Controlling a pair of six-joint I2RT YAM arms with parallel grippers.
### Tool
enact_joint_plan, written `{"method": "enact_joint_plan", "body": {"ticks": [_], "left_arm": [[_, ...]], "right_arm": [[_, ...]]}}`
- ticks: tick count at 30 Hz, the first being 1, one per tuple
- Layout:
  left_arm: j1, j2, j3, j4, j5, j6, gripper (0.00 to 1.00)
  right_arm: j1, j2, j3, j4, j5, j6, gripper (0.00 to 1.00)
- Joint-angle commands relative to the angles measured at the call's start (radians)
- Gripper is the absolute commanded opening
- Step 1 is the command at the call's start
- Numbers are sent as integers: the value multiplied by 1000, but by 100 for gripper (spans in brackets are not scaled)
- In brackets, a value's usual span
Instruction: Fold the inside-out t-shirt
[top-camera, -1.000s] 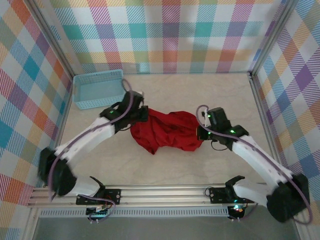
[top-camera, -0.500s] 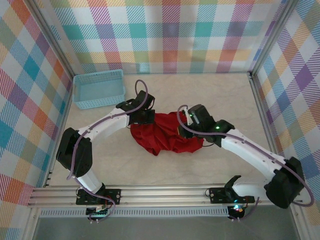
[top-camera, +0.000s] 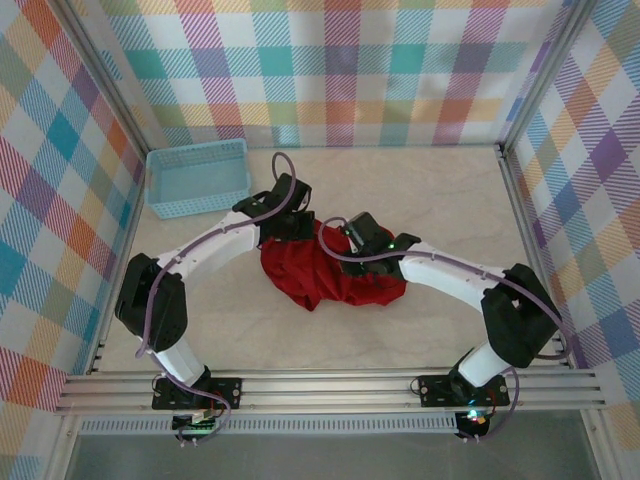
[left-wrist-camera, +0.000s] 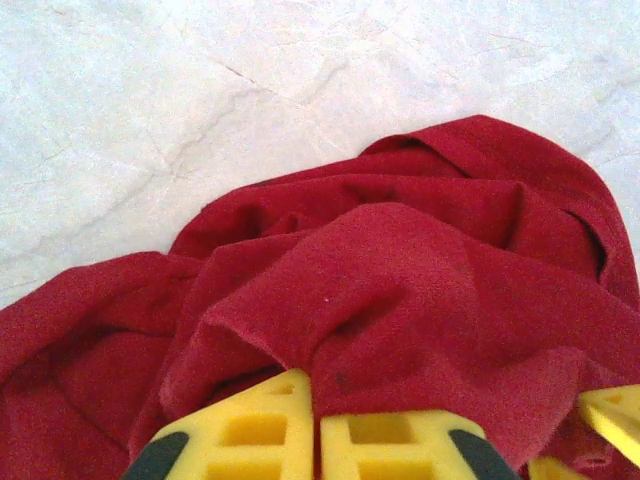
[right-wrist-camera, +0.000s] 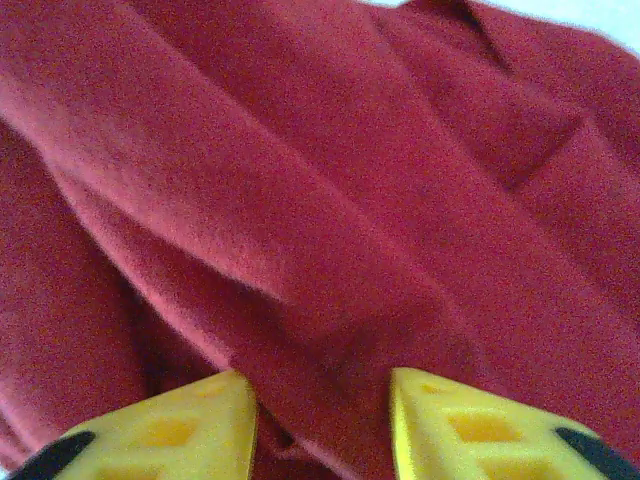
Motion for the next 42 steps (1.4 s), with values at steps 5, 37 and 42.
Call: {"method": "enact_joint_plan", "body": {"ticks": [5, 37, 42], "left_arm": [[10, 25, 66, -19, 2, -7, 27], [-219, 115, -22, 148, -180, -177, 51], [-216, 159, 24, 128, -197, -174, 40]], "right_arm": [[-86, -40, 29, 34, -73, 30, 0], [-173, -279, -97, 88, -426, 189, 0], [-174, -287, -112, 91, -419, 183, 0]]}}
